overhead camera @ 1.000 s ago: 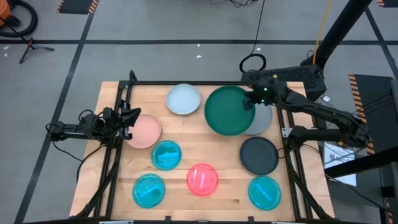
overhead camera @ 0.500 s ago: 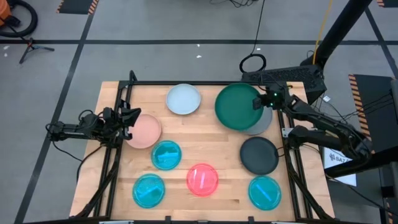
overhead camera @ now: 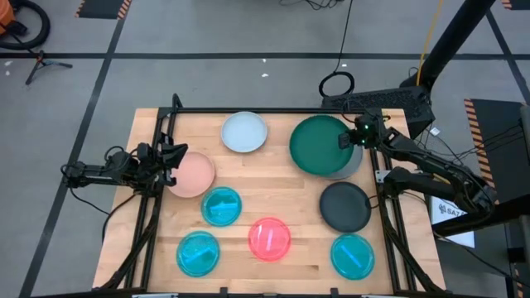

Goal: Stack plastic plates
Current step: Stack the green plate on the gray plate

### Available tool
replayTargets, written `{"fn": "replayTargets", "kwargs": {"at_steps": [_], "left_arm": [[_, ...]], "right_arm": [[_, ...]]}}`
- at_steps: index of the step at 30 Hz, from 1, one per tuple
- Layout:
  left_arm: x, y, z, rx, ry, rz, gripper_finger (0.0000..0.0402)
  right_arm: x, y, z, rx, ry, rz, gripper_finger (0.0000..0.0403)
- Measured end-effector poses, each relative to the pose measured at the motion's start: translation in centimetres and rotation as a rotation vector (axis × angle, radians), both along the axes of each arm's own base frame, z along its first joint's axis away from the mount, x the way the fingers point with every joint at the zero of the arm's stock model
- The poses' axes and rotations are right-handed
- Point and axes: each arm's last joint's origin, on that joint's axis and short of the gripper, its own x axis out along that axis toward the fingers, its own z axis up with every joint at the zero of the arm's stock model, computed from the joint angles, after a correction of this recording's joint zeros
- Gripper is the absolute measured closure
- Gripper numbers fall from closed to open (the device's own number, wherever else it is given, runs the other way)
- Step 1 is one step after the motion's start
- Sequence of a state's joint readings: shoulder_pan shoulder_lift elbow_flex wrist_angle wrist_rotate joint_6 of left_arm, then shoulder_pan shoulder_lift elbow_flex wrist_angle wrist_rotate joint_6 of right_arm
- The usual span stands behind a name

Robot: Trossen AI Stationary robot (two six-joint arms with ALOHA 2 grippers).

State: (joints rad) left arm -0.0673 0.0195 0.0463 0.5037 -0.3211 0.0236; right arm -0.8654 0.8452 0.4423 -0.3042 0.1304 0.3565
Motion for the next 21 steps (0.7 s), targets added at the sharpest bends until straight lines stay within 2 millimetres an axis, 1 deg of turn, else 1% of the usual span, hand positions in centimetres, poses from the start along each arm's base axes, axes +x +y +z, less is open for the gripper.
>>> {"fn": "replayTargets", "kwargs": {"at_steps": [8, 13, 17, 21], "left_arm": [[0.0, 0.0, 0.0, 0.000, 0.000, 0.000, 0.0366], [0.0, 0.0, 0.0, -0.001, 0.000, 0.000, 0.0366], [0.0, 0.0, 0.0, -0.001, 0.000, 0.000, 0.0366], [0.0, 0.0, 0.0, 0.005, 0.001, 0.003, 0.0366]], "right_arm": [[-0.1, 0.1, -0.1, 0.011, 0.015, -0.002, 0.0334], [-0.1, 0.1, -0.1, 0.010, 0.011, 0.000, 0.0313], [0.3, 0.3, 0.0, 0.043, -0.048, 0.028, 0.0308], [1.1, 0.8, 0.0, 0.078, -0.110, 0.084, 0.0314]]}}
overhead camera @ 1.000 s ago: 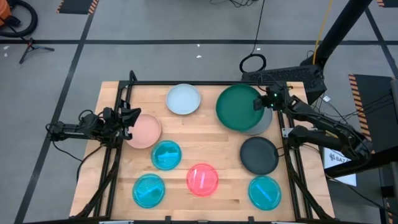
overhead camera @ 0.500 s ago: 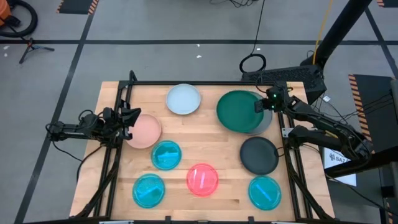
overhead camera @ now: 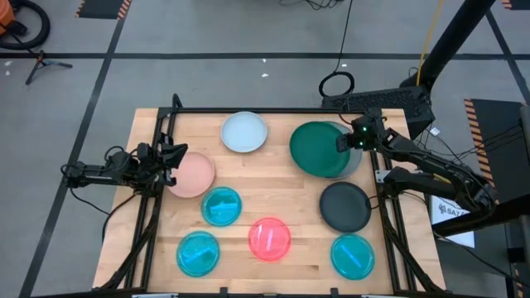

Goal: Stack plastic plates
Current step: Stack the green plate on the gray plate

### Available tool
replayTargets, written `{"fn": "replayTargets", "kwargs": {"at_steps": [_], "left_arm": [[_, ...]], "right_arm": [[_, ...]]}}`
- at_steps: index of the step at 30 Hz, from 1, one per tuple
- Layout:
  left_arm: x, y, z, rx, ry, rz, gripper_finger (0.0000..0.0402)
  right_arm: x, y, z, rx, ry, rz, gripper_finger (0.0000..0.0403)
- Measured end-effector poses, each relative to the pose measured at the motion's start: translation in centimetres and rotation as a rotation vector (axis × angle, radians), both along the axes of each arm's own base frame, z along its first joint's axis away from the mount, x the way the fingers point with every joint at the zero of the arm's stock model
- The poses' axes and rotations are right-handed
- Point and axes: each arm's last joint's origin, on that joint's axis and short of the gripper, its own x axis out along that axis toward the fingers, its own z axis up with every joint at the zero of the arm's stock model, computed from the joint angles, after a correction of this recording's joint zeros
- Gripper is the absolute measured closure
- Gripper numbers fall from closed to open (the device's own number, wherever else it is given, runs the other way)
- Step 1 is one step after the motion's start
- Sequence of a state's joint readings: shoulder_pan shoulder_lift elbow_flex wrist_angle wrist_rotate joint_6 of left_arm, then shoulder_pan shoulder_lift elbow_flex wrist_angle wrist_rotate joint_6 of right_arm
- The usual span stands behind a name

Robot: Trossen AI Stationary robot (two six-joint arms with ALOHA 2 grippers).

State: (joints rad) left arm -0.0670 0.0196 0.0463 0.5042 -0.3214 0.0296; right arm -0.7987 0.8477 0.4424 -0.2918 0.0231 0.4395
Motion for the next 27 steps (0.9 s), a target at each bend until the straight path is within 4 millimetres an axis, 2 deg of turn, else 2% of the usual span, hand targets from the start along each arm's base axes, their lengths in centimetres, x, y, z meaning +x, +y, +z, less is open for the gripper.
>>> {"fn": "replayTargets", "kwargs": {"at_steps": [10, 18, 24, 27], "left_arm": [[-0.2, 0.1, 0.2, 0.026, -0.015, 0.049, 0.0366], [-0.2, 0.2, 0.2, 0.027, -0.008, 0.083, 0.0366], [-0.2, 0.2, 0.2, 0.024, -0.003, 0.081, 0.0366], [-0.2, 0.2, 0.2, 0.016, -0.005, 0.076, 0.0366]], "right_arm": [[5.2, 1.0, 0.1, -0.069, -0.196, 0.168, 0.0350], [7.4, 2.3, -2.9, 0.020, -0.068, 0.242, 0.0398], [7.6, 2.7, -5.0, 0.065, 0.070, 0.229, 0.0401], [7.4, 2.7, -5.5, 0.056, 0.130, 0.193, 0.0401]]}}
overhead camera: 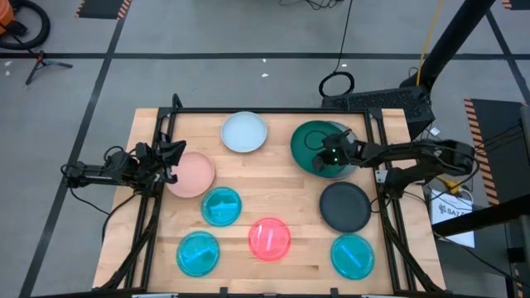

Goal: Stack plastic plates
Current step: Stack the green plate on the gray plate

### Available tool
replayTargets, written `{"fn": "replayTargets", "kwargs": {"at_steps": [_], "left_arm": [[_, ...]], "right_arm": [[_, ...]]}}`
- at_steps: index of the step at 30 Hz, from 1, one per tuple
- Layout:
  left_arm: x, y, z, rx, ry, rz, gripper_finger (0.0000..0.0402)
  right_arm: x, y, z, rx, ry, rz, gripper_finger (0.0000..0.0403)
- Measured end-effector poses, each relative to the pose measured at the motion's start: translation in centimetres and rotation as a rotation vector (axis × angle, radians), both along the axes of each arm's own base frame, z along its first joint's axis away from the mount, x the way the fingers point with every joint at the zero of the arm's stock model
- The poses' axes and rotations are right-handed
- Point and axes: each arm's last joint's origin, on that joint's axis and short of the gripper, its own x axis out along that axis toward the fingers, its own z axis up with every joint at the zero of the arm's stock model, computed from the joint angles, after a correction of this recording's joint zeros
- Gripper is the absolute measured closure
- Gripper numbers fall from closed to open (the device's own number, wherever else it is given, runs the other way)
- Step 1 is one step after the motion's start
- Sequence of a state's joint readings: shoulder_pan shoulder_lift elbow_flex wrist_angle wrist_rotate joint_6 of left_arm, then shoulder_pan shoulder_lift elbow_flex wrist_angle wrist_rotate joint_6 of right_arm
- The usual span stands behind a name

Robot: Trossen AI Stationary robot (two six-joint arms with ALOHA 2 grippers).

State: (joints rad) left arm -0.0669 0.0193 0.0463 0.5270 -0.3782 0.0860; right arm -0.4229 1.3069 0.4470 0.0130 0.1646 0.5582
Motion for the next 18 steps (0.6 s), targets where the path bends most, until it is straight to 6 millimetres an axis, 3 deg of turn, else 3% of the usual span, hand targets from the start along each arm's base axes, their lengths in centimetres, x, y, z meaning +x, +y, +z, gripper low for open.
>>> {"fn": "replayTargets", "kwargs": {"at_steps": [9, 18], "left_arm": [[0.1, 0.0, -0.1, -0.010, 0.007, -0.006, 0.0366], [0.1, 0.0, -0.2, -0.009, 0.026, -0.006, 0.0366]], "right_arm": [[-0.8, 0.0, 0.0, -0.067, 0.085, -0.074, 0.0402], [-0.4, 0.6, 1.2, -0.068, -0.024, -0.059, 0.0402]]}}
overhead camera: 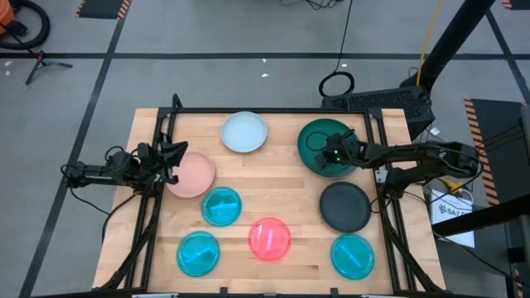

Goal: Stack plastic plates
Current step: Stack the green plate on the gray plate, then stack the white plate on the green plate

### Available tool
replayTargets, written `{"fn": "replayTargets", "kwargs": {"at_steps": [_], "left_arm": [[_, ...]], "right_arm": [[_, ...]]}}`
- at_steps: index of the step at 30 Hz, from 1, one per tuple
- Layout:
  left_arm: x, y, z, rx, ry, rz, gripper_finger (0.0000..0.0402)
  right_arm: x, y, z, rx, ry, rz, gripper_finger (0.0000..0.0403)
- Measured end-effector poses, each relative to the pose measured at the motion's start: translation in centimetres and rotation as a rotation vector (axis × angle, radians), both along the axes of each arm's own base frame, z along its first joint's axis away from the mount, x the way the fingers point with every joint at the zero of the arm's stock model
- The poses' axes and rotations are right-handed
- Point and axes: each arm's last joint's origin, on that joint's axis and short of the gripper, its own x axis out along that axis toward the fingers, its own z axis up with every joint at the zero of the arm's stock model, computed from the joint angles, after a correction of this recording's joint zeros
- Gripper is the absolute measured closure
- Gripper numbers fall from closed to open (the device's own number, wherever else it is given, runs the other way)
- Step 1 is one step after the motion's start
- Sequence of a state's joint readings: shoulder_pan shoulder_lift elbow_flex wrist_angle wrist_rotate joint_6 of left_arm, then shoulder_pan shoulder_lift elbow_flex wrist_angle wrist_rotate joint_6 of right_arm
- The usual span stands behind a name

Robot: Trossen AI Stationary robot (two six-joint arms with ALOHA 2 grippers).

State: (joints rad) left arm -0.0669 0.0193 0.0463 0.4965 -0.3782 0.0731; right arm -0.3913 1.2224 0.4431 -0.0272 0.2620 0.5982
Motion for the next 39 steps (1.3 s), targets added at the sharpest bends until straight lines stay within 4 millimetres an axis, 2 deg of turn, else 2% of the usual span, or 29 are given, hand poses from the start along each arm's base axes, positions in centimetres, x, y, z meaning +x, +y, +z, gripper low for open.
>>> {"fn": "replayTargets", "kwargs": {"at_steps": [6, 15, 22, 26, 33, 39], "left_arm": [[0.0, 0.0, 0.0, -0.008, -0.003, -0.005, 0.0366], [0.0, 0.0, 0.0, -0.065, -0.025, -0.037, 0.0366], [0.0, 0.0, -0.1, -0.068, -0.018, -0.038, 0.0366], [0.0, 0.0, -0.1, -0.063, -0.014, -0.036, 0.0366], [0.1, 0.2, -0.2, -0.048, 0.015, 0.044, 0.0366], [0.0, 0.2, -0.2, -0.039, 0.028, 0.078, 0.0366]], "right_arm": [[0.5, 1.7, 1.5, -0.039, -0.097, 0.031, 0.0403], [2.2, 6.1, 3.0, -0.110, -0.273, 0.174, 0.0403], [4.2, 9.9, 4.7, -0.229, -0.519, 0.277, 0.0403], [5.8, 11.4, 5.9, -0.278, -0.584, 0.350, 0.0403], [10.1, 12.6, 8.3, -0.343, -0.493, 0.426, 0.0403], [12.6, 11.9, 9.7, -0.335, -0.292, 0.421, 0.0403]]}}
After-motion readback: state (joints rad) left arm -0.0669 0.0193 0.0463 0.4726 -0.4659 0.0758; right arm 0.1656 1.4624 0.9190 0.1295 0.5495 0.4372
